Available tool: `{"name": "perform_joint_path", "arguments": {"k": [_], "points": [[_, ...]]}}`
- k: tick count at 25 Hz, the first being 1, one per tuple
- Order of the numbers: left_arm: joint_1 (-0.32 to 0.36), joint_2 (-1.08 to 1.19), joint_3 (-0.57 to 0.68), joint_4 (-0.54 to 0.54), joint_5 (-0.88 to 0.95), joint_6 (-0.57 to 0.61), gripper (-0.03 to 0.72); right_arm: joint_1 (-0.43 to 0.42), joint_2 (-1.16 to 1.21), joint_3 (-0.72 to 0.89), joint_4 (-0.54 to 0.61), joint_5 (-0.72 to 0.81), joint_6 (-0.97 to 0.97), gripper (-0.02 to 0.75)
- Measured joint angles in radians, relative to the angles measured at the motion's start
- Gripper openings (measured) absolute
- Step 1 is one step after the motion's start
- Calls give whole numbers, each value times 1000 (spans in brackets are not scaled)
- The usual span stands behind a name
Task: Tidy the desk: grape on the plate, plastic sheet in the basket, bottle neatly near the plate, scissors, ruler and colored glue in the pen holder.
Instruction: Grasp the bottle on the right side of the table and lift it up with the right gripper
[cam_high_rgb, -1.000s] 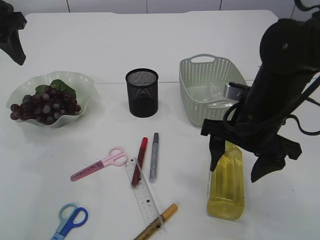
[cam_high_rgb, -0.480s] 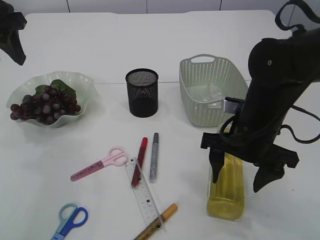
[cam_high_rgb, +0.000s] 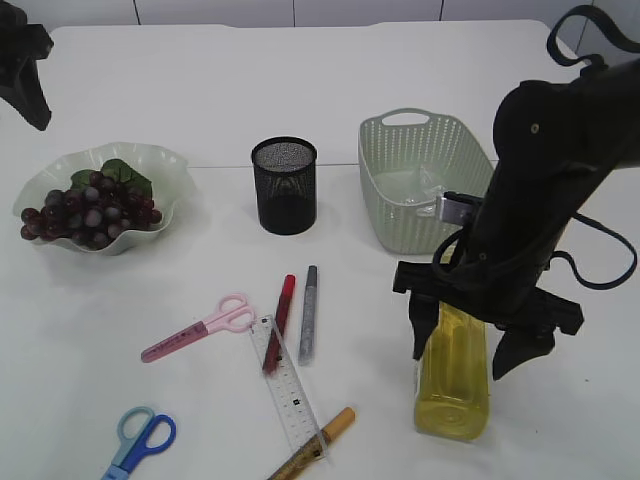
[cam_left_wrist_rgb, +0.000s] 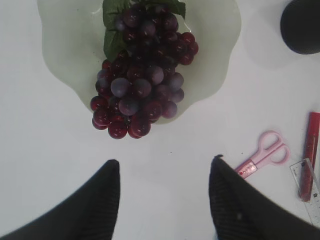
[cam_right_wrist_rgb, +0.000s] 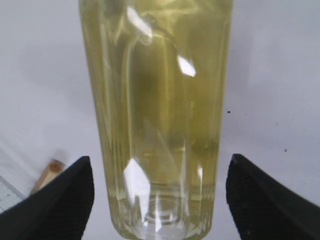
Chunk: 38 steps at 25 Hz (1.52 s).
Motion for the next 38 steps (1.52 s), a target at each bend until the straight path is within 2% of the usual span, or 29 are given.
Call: {"name": "perform_joint_path", "arguments": {"k": [31,34,38], "points": [[0,0,0,0,0,8,416,10,105,-12,-15,20,-29,593],[0,0,0,0,0,8,416,10,107,-14,-35,43,-31,562],[0,0,0,0,0,8,416,10,107,-18,-50,65,-33,469]]}}
